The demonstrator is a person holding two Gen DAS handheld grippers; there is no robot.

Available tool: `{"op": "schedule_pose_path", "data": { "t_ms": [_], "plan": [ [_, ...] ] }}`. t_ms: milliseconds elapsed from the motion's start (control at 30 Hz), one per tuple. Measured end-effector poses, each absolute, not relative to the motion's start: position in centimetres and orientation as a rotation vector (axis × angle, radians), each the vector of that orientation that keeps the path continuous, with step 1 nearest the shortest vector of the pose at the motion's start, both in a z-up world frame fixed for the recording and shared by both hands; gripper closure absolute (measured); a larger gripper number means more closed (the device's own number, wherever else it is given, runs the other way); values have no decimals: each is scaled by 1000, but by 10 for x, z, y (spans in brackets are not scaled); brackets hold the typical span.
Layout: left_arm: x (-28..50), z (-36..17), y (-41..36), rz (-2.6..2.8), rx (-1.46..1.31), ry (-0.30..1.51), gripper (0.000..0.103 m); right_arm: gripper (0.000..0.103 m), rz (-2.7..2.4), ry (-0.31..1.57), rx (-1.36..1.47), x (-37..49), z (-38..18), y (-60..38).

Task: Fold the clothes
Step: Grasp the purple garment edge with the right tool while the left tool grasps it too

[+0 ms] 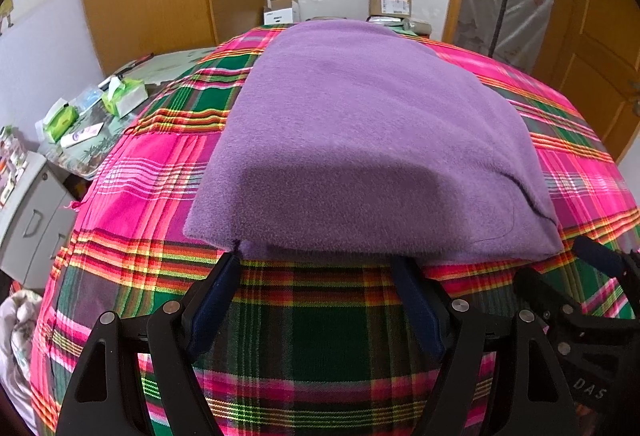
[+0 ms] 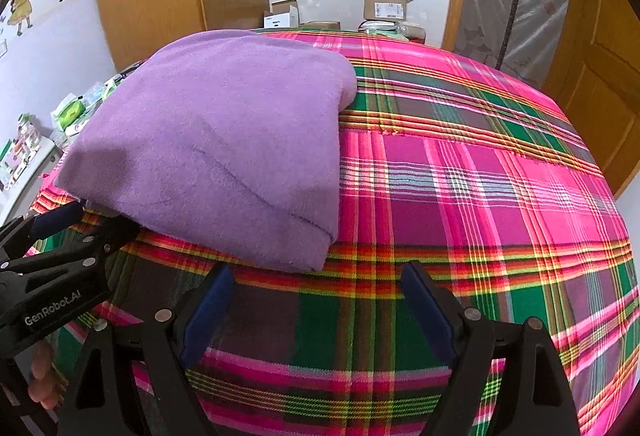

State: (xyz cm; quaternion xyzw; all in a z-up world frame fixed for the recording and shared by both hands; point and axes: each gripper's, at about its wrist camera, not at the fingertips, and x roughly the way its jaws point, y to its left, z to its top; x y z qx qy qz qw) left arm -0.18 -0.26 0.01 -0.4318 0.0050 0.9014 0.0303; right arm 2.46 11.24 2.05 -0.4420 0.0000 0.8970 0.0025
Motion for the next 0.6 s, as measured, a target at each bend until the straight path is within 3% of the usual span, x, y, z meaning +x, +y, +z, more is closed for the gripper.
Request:
{"op": "schedule_pose_path", "data": {
  "t_ms": [367, 600],
  "plan": [
    [-4, 3, -20, 2796, -1338, 54, 24, 17, 2857, -39, -1408, 15, 20, 121],
    [-4, 13, -38, 2886, -1282, 125, 24, 34, 2886, -22, -1390, 14, 23, 128]
  ]
}}
